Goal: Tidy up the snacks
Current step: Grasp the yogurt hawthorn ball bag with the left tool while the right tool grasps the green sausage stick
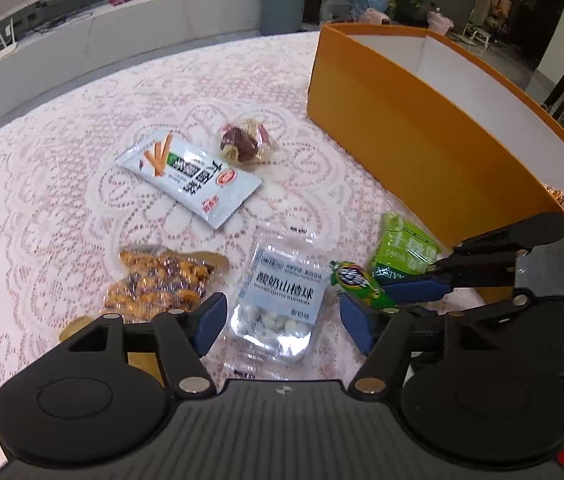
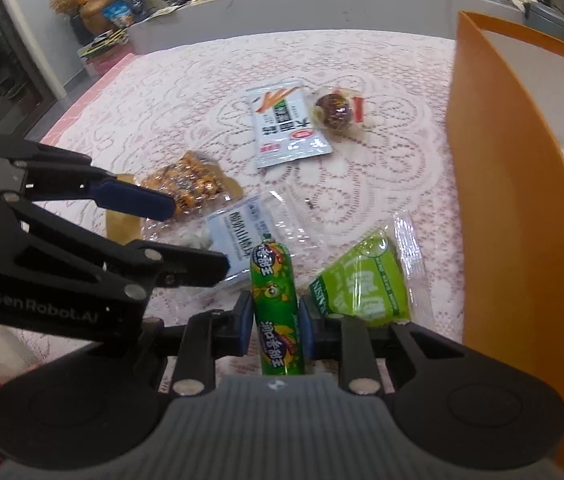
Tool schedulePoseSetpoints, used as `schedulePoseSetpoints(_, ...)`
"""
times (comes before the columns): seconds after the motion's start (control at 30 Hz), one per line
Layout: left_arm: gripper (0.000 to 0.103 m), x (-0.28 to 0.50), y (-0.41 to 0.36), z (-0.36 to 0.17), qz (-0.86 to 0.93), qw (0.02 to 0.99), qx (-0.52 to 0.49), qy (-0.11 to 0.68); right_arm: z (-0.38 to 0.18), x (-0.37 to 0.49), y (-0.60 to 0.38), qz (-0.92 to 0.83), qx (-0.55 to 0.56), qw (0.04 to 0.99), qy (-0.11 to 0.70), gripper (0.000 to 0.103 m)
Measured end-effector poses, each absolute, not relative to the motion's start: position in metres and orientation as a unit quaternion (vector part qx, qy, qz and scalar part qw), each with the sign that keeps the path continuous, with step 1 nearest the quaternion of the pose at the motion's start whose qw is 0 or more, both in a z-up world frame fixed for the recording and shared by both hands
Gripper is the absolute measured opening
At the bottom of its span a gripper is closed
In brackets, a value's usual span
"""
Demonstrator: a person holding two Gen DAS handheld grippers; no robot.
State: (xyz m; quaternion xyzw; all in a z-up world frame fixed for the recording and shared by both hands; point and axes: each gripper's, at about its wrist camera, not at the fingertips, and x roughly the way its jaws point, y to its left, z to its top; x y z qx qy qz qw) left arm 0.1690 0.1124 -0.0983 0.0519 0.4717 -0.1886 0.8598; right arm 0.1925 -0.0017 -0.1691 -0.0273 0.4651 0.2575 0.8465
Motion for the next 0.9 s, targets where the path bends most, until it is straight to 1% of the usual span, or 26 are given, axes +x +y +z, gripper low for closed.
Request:
schedulePoseSetpoints(0.17,0.084,0.174,0.114,-0.097,-0.198,0.856,0.063,0.474,-0.166,0.194,-0.013,0.25,-0.006,0.847,0.469,0.022)
schedulePoseSetpoints(0.33,0.083,0.175,0.11,-0.103,-0.194,0.85,0.093,0.481,-0.162,0.195,-0.03,0.262,0.045,0.836,0.481,0.022)
schedulePoseSetpoints(0.53,0.086,0.18,0.111,-0.119,-0.197,0.834,0.117,0.502,-0.162,0.194,-0.031,0.262,0.054,0.835,0.481,0.022)
schedulePoseSetpoints(0.67,0.087,0.178,0.105,-0.125,-0.204,0.83,0.14,0.5,-0.162,0.191,-0.03,0.263,0.047,0.839,0.475,0.022)
schedulePoseSetpoints(0.9,0.087,0.186,0.102,-0.138,-0.206,0.839,0.125,0.489,-0.168,0.194,-0.031,0.254,0.052,0.836,0.483,0.022)
